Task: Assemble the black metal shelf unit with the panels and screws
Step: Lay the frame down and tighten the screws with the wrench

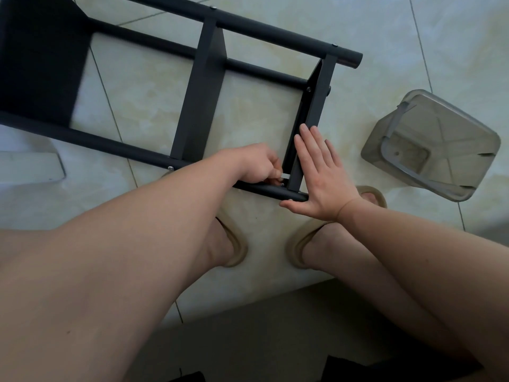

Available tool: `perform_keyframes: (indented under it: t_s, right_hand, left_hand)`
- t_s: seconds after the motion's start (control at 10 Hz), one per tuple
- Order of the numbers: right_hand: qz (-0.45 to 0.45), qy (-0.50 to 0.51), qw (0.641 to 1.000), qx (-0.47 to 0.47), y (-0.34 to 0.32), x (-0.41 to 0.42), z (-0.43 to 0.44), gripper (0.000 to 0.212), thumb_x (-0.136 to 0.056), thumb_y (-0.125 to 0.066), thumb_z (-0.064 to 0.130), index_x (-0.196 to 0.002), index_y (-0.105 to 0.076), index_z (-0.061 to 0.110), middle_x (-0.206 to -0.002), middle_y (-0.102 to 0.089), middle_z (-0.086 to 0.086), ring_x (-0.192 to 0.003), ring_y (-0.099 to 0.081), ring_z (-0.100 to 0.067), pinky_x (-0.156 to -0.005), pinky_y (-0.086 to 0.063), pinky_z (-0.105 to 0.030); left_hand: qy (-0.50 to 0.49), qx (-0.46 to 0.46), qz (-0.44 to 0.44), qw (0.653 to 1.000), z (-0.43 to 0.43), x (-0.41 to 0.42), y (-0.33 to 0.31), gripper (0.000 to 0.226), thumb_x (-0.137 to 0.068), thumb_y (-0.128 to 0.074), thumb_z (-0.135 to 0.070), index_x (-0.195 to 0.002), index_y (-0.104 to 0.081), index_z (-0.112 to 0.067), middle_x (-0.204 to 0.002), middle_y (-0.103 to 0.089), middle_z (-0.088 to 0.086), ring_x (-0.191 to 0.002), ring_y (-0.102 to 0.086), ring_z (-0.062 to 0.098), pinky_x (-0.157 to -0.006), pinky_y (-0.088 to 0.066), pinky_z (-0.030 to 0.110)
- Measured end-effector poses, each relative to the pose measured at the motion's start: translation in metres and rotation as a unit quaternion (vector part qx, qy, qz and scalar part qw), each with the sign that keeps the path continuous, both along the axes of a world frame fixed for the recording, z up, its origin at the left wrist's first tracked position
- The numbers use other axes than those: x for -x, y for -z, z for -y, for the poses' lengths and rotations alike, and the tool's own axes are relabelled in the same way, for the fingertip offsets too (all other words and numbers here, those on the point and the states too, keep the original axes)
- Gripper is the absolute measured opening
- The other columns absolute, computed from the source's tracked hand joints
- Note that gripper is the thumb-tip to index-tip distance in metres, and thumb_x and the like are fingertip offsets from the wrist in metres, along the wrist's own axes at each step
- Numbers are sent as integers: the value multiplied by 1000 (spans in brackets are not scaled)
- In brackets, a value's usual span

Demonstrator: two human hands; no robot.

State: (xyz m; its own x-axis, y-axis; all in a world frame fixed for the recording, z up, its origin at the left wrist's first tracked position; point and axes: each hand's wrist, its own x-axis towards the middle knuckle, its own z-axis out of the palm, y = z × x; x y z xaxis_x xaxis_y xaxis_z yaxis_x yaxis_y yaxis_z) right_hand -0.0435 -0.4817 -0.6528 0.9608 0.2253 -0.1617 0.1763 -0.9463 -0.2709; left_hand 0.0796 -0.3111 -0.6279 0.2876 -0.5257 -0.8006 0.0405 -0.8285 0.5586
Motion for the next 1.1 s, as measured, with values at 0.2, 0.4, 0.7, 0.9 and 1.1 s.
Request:
perform_keyframes:
  t_s: [0.2,0.4,0.7,0.9,1.1]
  right_hand:
    - [-1,2,1000,-4,0,1,-1,119,-80,-47,81,-160,-12,1,-169,-3,-16,-157,1,-33,-124,-15,-57]
    - [-2,3,1000,-6,-1,0,0,119,-81,-47,81,-160,-11,1,-169,-2,-16,-156,2,-33,-124,-16,-57]
    - [6,2,1000,-12,1,0,1,118,-81,-48,80,-160,-13,0,-169,-4,-17,-156,1,-34,-123,-17,-57]
    - [7,1,1000,-14,2,0,1,118,-81,-50,80,-159,-14,-1,-168,-5,-18,-156,0,-35,-123,-18,-57]
    - [-1,3,1000,-17,1,0,1,118,-81,-50,79,-160,-12,0,-169,-3,-17,-156,2,-34,-123,-17,-56]
  left_hand:
    - [86,-29,33,995,2,2,2,10,-97,-61,-23,-88,-63,-28,-82,-57,-14,-82,-52,12,-76,-38,26]
    - [42,5,42,998,-2,-2,4,7,-95,-66,-24,-98,-72,-27,-80,-65,-15,-75,-59,4,-71,-43,20]
    - [-33,19,9,999,7,-6,2,8,-94,-64,-17,-95,-69,-24,-92,-65,1,-81,-59,14,-78,-53,29]
    - [-206,23,-132,969,17,3,0,9,-101,-53,-16,-102,-61,-12,-103,-71,5,-92,-69,15,-77,-53,28]
    - [-220,16,-96,971,23,9,3,14,-100,-56,-15,-87,-58,-18,-94,-71,6,-87,-70,16,-76,-52,28]
